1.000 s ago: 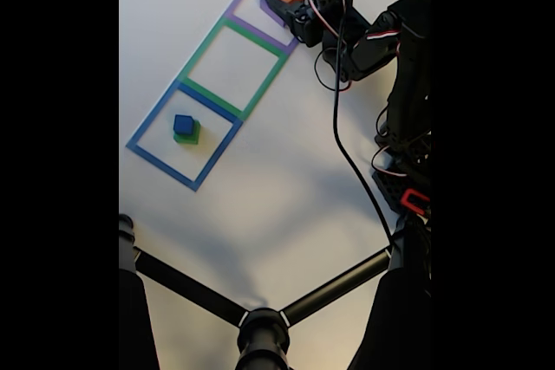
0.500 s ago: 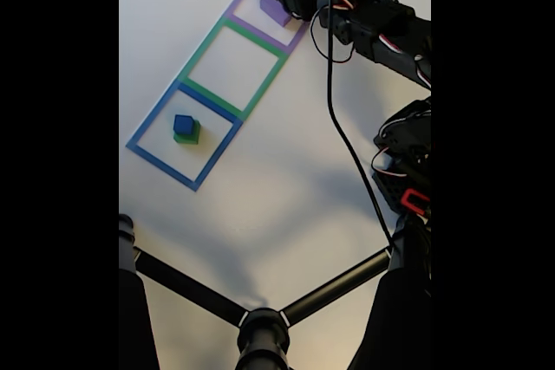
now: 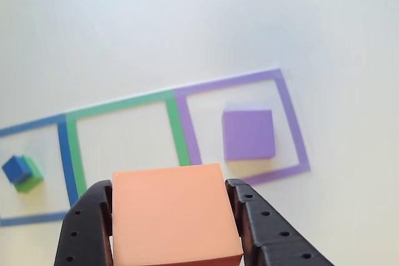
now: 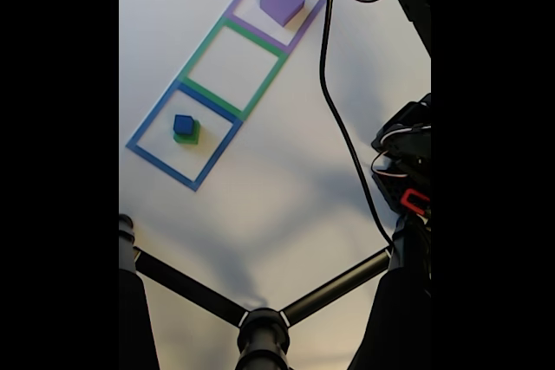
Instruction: Tower of hanoi
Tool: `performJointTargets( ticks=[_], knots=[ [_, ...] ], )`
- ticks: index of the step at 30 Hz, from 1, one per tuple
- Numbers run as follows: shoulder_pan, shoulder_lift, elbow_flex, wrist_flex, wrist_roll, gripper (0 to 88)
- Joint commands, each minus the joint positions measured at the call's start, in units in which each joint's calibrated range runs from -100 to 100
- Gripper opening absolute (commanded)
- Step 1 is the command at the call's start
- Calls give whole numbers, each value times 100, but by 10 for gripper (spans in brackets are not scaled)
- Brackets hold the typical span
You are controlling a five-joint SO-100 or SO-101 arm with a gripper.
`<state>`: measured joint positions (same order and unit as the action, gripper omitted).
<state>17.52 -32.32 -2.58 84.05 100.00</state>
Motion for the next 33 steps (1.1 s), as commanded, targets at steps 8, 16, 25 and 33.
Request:
performJointTargets(
  ticks=[8, 16, 25, 33],
  knots=[
    [-719, -477, -737, 1368, 0, 92],
    [-818, -1070, 1626, -299, 0, 92],
    [-1017, -1888, 5842, -4645, 0, 91],
    [-1207, -942, 7886, -8555, 0, 89]
  ],
)
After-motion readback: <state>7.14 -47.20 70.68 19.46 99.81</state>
